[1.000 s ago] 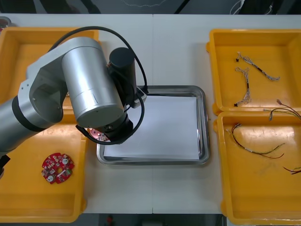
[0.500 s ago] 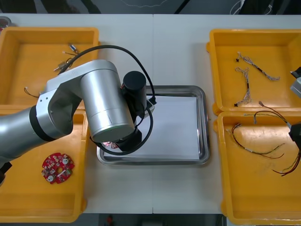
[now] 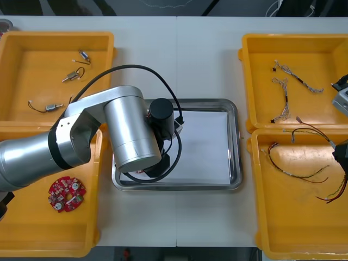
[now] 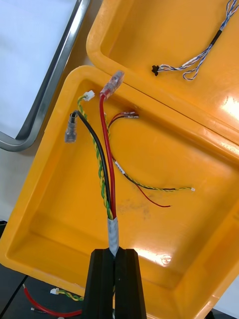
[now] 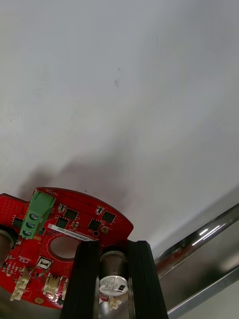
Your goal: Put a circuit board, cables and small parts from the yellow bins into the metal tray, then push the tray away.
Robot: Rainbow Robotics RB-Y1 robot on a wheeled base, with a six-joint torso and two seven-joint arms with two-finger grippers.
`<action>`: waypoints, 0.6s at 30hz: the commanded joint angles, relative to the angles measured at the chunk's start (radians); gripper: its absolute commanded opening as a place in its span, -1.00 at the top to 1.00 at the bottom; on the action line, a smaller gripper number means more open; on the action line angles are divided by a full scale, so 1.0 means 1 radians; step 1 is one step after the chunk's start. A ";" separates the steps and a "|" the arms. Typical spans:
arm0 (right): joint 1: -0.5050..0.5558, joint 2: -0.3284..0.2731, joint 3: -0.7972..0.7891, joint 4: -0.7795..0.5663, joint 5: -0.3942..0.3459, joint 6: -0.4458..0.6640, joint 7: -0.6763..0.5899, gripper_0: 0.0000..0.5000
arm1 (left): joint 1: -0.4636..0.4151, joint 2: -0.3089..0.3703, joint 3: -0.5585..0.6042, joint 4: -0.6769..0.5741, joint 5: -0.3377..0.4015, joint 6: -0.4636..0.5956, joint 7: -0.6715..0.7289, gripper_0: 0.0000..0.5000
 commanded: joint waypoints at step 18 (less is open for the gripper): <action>-0.020 -0.035 0.006 -0.022 -0.006 0.004 0.031 1.00 | 0.017 -0.023 -0.016 -0.022 -0.037 -0.026 0.144 -0.98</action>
